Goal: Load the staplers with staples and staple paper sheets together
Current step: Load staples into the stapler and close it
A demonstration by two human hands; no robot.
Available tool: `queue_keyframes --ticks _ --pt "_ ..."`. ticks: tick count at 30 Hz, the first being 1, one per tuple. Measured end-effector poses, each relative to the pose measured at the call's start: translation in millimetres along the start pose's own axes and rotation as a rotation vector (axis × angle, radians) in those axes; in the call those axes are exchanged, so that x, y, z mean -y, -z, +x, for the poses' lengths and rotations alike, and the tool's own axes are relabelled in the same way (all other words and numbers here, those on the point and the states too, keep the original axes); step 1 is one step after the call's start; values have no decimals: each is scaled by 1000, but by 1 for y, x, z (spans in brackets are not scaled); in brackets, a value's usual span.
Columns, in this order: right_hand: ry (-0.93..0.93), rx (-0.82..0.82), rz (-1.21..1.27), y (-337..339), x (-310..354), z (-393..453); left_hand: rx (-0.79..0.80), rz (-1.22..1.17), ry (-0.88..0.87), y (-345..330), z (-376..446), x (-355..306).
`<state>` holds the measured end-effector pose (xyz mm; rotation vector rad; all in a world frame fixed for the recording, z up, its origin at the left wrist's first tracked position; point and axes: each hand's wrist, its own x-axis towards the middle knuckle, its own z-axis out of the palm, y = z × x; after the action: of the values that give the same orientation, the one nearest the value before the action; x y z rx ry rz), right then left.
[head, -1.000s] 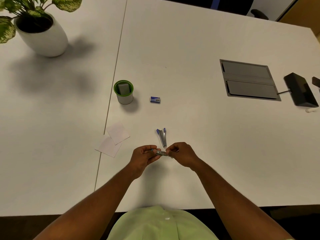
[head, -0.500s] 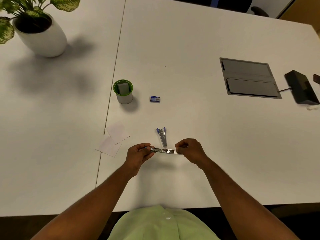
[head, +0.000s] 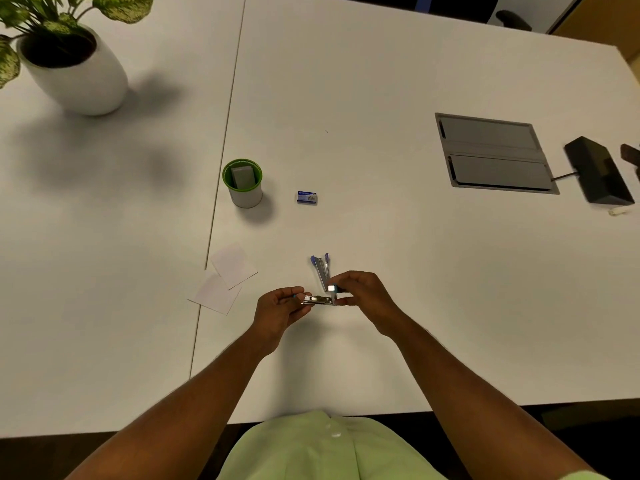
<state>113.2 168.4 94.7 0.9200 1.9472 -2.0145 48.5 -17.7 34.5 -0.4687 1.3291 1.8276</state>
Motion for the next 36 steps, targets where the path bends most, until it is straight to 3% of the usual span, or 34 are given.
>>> queue_keyframes --ticks 2,7,14,23,36 --pt "-10 19 29 -2 1 0 1 -1 7 -1 -1 -1" --pt "81 -51 -236 -9 -10 3 21 50 18 -4 -6 -3" --pt "52 -41 -149 -4 -19 4 34 -106 95 -10 -10 -9" --pt "-87 51 -68 3 -22 3 109 7 -9 -15 -10 -9" --pt "-105 -94 -154 -4 -27 12 126 27 48 -13 -3 -5"
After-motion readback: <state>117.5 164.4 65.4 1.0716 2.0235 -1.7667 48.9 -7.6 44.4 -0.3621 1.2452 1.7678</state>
